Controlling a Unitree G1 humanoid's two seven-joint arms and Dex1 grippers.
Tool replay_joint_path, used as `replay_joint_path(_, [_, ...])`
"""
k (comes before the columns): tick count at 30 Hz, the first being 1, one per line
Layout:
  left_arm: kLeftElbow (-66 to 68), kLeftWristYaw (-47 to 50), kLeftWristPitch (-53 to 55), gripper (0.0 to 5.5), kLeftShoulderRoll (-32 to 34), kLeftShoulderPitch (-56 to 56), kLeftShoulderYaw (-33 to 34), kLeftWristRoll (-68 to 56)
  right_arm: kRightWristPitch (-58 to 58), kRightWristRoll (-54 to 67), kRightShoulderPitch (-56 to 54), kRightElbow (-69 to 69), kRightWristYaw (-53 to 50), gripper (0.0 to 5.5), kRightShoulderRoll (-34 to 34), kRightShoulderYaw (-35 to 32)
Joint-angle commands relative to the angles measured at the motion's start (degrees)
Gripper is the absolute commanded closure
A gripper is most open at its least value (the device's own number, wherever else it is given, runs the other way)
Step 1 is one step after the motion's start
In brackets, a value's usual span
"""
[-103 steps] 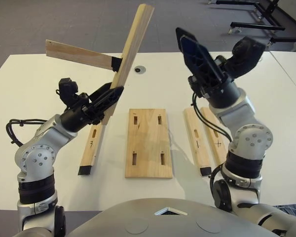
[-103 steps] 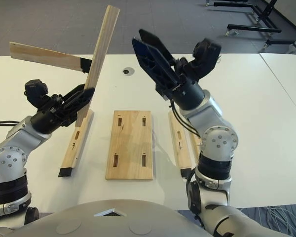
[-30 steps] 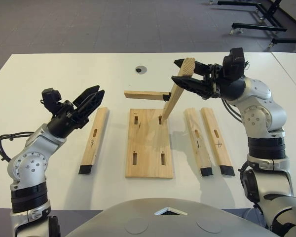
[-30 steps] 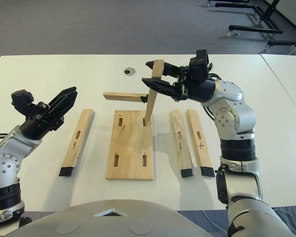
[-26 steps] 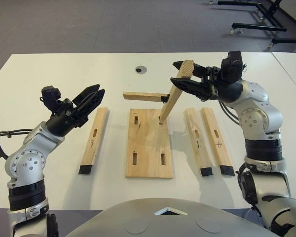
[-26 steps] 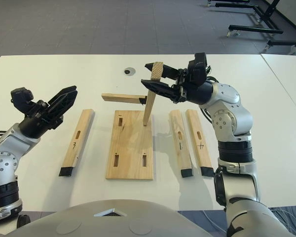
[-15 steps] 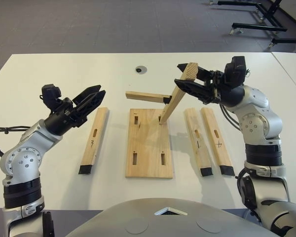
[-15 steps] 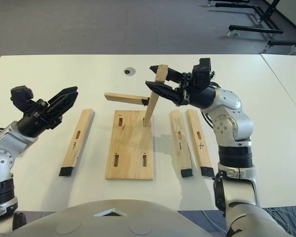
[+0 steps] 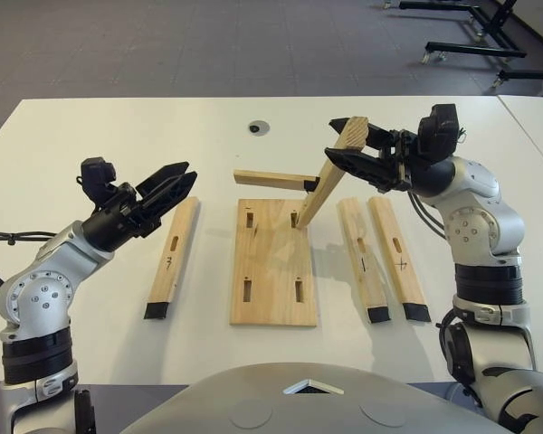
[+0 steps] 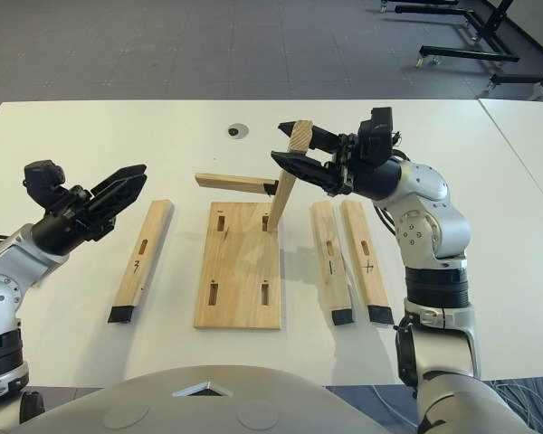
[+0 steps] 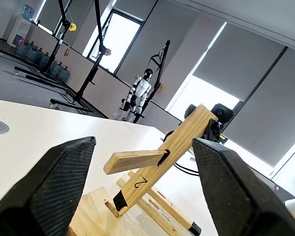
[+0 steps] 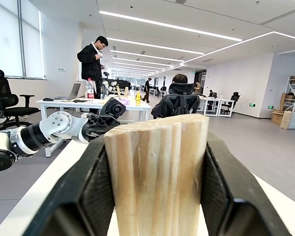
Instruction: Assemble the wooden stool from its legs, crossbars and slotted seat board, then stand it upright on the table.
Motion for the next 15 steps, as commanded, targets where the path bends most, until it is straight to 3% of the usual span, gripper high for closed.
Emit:
replay_joint_path(1, [-1.03, 0.46, 0.18, 1.91, -0.41, 0.47, -0.58, 0.24, -0.98, -0.6, -3.56, 1.68, 1.04, 3.44, 0.15, -0.14])
replay_joint_path(15, [-0.45, -0.71, 0.54, 1.91, -0.06, -0.14, -1.11, 0.54, -3.13, -2.57, -0.32, 3.12, 1.67, 3.44, 1.35, 0.93])
